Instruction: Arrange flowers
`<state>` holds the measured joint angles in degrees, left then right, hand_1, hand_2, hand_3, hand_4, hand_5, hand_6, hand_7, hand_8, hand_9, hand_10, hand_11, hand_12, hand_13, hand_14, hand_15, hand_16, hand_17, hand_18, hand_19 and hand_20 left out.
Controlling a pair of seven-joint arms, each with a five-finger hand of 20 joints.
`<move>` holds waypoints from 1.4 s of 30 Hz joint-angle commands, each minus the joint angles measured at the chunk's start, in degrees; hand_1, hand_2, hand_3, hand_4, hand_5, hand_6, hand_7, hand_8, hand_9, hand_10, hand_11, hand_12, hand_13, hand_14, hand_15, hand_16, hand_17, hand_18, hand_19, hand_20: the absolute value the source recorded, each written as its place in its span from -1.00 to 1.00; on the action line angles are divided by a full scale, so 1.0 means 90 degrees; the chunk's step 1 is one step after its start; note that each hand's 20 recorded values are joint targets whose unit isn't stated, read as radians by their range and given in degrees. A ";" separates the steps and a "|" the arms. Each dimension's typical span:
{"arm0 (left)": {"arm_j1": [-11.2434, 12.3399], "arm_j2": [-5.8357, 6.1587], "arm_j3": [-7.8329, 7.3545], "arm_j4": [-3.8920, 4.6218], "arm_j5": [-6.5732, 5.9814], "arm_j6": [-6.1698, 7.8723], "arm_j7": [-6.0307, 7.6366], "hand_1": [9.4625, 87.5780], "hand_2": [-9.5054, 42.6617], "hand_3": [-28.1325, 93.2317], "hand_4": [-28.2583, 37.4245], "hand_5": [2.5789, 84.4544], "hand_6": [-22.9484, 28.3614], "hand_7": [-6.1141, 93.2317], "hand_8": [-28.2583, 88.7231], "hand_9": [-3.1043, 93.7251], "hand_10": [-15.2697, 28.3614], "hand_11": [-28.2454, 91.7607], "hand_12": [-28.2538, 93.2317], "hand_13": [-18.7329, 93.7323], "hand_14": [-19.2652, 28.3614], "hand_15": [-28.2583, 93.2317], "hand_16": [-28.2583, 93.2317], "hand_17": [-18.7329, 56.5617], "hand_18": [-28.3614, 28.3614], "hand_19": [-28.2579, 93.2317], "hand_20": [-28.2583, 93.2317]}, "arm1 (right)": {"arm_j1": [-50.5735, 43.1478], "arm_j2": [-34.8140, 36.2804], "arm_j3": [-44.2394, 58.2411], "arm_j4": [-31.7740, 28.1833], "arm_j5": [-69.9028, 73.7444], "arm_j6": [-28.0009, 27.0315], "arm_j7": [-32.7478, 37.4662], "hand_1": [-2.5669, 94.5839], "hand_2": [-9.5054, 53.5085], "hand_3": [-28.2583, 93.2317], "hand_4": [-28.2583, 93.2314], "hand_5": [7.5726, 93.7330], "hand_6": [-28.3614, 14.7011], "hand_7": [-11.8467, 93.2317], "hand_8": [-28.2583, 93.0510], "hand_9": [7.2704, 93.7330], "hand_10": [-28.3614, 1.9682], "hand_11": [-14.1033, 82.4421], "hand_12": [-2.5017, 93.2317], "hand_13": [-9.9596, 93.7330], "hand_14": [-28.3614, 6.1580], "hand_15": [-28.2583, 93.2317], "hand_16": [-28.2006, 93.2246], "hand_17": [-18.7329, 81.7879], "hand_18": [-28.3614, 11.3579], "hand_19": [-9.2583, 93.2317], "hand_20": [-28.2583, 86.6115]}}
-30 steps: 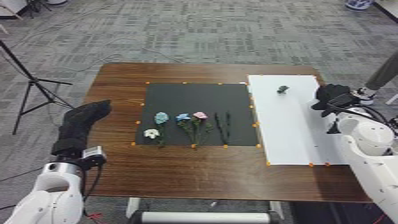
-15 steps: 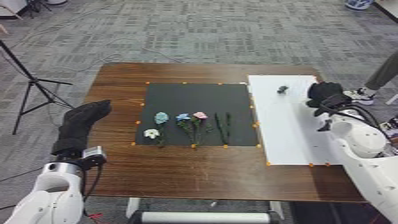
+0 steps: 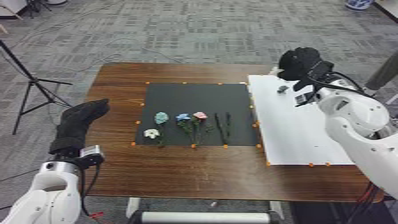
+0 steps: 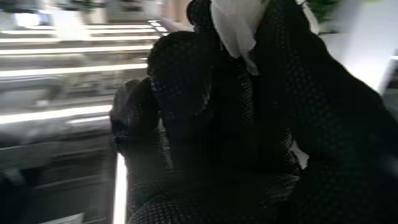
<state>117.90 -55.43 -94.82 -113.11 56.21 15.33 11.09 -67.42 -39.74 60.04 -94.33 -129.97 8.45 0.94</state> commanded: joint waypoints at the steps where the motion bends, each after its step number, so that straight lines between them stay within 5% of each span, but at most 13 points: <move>1: -0.0072 -0.0005 0.0076 0.0004 0.0016 -0.0085 -0.0068 -0.55 -0.48 0.59 -0.87 0.31 -0.15 -0.54 -0.68 0.14 0.34 -0.20 -0.37 0.01 0.51 -0.24 -0.58 -0.39 0.34 -0.45 -0.29 | 0.0536 -0.0781 -0.1075 -0.0033 -0.0314 -0.0251 -0.0480 0.27 -1.00 0.48 -0.92 0.64 0.53 -0.24 -0.58 0.91 0.32 -0.61 -0.30 0.63 0.13 0.42 0.05 0.11 -0.66 0.72 0.49; 30: -0.0100 -0.0084 0.0138 0.0025 0.0004 -0.0086 -0.0003 -0.55 -0.48 0.59 -0.87 0.31 -0.16 -0.54 -0.68 0.14 0.34 -0.20 -0.37 0.01 0.51 -0.24 -0.58 -0.39 0.34 -0.45 -0.29 | 0.0546 -0.2101 -0.1318 0.1324 -0.1331 -0.0957 -0.1015 0.27 -1.00 0.48 -0.93 0.62 0.54 -0.23 -0.59 0.86 0.36 -0.64 -0.35 0.62 0.14 0.41 0.06 0.10 -0.65 0.71 0.49; 42: -0.0067 -0.0087 0.0114 0.0013 0.0004 -0.0112 -0.0003 -0.56 -0.48 0.59 -0.87 0.31 -0.16 -0.54 -0.68 0.14 0.34 -0.20 -0.37 0.01 0.51 -0.24 -0.58 -0.39 0.34 -0.45 -0.29 | 0.0520 -0.2076 -0.1214 0.1306 -0.1245 -0.1157 -0.0934 0.21 -1.00 0.52 -0.91 0.53 0.50 -0.20 -0.58 0.77 0.33 -0.59 -0.38 0.58 0.14 0.43 0.07 0.08 -0.65 0.71 0.49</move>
<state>116.98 -55.68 -93.75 -112.95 56.27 15.19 11.07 -62.85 -58.82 48.55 -81.78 -141.47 -0.73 -7.87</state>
